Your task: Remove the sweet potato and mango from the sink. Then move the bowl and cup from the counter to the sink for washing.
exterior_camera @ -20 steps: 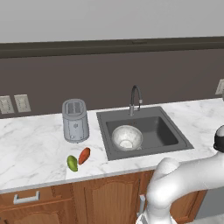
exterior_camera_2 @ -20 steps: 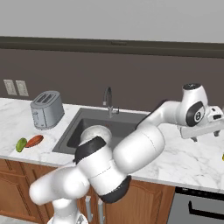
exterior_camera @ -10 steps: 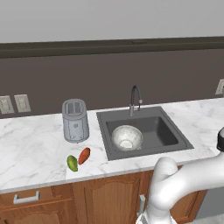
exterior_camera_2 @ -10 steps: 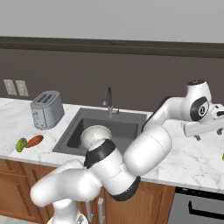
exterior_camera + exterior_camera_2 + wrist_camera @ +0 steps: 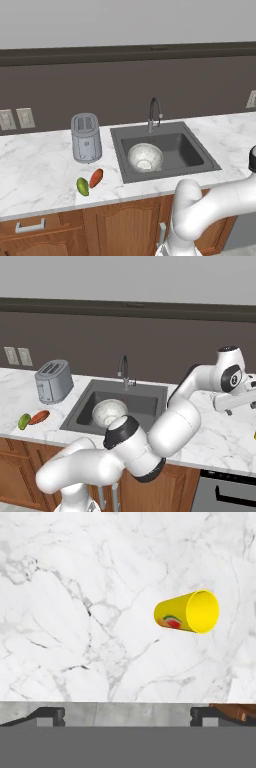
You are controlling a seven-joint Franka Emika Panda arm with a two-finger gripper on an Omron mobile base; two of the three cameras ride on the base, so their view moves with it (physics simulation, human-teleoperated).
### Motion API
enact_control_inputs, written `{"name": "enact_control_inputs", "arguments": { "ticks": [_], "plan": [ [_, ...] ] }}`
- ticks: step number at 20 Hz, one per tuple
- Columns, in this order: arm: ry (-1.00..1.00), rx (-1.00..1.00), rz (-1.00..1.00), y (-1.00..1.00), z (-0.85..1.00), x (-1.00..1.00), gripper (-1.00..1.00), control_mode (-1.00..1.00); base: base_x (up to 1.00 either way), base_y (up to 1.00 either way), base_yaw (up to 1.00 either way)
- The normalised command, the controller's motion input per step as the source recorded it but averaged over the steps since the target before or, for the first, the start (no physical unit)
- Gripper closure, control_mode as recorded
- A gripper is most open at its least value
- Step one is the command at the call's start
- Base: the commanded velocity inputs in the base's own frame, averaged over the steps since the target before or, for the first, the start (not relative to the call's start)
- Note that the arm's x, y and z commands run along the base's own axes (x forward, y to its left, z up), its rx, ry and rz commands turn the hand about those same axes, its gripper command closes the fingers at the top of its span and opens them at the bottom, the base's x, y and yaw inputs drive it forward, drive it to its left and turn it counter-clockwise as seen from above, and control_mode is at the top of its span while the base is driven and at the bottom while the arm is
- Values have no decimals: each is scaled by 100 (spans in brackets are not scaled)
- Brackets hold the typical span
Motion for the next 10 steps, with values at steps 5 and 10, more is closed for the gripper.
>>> {"name": "enact_control_inputs", "arguments": {
  "ticks": [5,10],
  "plan": [
    [1,2,4,-5,-8,8,-100,-100,0,0,0],
    [0,3,3,-6,-12,9,-100,-100,0,0,0]
  ]
}}
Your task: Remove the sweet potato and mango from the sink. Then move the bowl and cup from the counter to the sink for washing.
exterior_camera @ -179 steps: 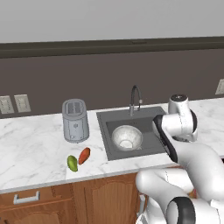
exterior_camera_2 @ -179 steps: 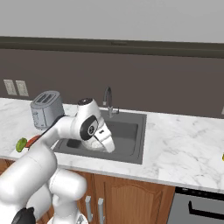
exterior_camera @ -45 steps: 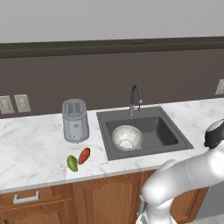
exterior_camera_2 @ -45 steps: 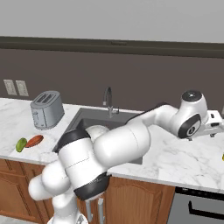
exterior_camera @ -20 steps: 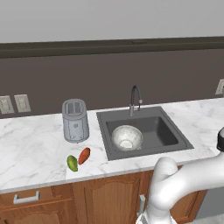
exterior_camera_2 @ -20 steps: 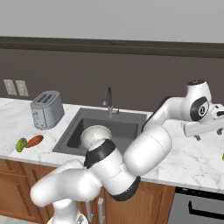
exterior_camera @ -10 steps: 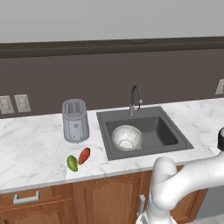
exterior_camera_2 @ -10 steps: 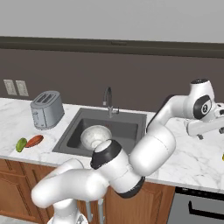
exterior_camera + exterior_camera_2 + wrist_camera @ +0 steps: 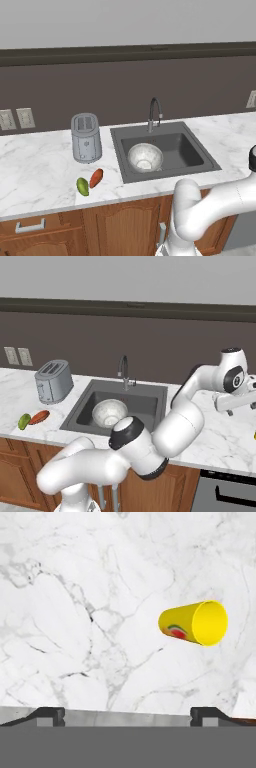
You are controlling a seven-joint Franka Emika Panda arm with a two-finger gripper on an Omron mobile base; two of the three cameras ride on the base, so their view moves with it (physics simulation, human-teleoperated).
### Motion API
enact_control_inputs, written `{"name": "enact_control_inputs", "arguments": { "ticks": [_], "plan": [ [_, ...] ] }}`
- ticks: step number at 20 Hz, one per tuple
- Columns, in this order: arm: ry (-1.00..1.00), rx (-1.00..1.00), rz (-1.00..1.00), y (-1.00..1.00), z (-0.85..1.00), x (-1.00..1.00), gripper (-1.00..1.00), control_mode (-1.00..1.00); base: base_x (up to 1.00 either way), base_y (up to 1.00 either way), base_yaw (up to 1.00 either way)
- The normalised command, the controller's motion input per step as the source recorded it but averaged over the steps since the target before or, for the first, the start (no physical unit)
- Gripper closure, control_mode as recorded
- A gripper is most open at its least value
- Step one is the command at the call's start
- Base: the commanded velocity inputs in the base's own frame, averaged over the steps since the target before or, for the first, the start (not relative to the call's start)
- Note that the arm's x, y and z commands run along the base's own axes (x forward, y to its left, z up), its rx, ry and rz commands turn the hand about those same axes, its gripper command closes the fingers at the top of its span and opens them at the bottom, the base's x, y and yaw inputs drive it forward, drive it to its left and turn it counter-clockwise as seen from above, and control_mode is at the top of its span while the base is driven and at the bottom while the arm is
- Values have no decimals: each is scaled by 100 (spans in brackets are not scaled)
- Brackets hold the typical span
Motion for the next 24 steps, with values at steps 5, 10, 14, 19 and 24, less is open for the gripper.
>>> {"name": "enact_control_inputs", "arguments": {
  "ticks": [5,10,14,19,24],
  "plan": [
    [0,2,2,-12,-14,12,-100,-100,0,0,0],
    [0,0,0,-13,-14,12,-100,-100,0,0,0],
    [-1,0,0,-13,-13,15,-100,-100,0,0,0],
    [-4,0,0,-13,-15,17,-100,-100,0,0,0],
    [-1,0,0,-22,-12,16,-100,-100,0,0,0]
  ]
}}
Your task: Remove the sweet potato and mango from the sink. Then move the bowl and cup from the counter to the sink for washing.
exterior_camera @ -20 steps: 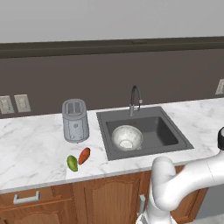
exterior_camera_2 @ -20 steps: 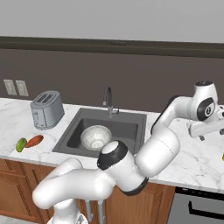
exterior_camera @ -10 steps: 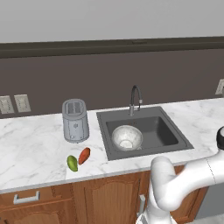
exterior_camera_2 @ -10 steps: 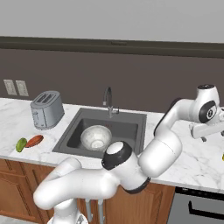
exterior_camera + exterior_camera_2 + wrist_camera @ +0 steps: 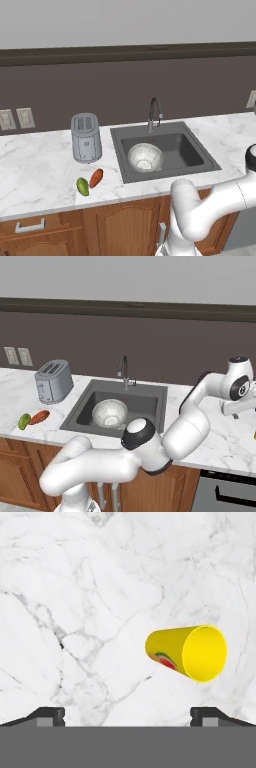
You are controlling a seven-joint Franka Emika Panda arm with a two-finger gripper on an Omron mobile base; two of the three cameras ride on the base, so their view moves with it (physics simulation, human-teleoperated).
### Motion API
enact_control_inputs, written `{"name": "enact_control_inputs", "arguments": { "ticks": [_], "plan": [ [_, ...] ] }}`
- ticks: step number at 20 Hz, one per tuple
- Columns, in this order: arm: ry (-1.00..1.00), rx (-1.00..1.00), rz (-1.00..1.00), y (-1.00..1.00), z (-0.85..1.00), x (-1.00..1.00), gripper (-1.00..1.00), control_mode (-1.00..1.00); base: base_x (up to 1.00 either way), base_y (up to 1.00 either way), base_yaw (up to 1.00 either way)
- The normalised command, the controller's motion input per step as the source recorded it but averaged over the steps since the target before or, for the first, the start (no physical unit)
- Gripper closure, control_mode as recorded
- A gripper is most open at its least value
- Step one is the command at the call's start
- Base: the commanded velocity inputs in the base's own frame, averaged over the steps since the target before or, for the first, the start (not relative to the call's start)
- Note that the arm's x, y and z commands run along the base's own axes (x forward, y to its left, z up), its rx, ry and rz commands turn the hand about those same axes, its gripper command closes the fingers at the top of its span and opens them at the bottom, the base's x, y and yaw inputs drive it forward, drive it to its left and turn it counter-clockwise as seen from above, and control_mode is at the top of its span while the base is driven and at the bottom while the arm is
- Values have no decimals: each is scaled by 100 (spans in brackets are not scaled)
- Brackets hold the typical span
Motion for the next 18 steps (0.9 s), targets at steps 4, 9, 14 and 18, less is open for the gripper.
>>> {"name": "enact_control_inputs", "arguments": {
  "ticks": [4,9,14,18],
  "plan": [
    [0,0,0,-28,-9,12,-100,-100,0,0,0],
    [1,0,0,-27,-7,15,-100,-100,0,0,0],
    [0,0,0,-23,-6,17,-100,-100,0,0,0],
    [3,3,0,-18,-2,16,-100,-100,0,0,0]
  ]
}}
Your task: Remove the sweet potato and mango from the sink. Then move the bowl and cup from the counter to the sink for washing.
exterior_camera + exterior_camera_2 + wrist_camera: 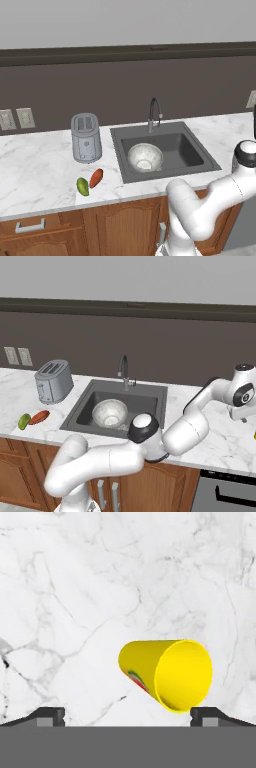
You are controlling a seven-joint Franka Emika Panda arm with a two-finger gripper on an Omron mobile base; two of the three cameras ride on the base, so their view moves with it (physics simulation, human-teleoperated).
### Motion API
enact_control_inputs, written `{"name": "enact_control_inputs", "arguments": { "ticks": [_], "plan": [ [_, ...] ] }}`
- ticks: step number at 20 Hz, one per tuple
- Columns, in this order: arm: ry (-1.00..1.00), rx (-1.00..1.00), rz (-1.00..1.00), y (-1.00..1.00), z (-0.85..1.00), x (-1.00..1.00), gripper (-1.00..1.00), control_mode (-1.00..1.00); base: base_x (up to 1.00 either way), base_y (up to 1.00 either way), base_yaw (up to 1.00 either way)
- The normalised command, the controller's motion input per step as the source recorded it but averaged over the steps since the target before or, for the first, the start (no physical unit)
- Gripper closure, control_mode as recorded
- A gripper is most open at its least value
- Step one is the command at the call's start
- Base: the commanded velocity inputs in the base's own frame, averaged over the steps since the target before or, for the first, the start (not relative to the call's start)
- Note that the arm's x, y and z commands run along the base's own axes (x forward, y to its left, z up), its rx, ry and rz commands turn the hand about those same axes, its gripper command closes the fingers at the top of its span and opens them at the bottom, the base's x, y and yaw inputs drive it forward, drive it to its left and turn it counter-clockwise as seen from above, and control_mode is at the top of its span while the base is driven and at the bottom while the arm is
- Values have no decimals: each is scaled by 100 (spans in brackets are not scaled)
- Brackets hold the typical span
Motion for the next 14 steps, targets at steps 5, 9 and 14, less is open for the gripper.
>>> {"name": "enact_control_inputs", "arguments": {
  "ticks": [5,9,14],
  "plan": [
    [6,4,0,-19,0,17,-100,-100,0,0,0],
    [8,7,0,-18,0,17,-100,-100,0,0,0],
    [12,9,0,-18,0,15,-100,-100,0,0,0]
  ]
}}
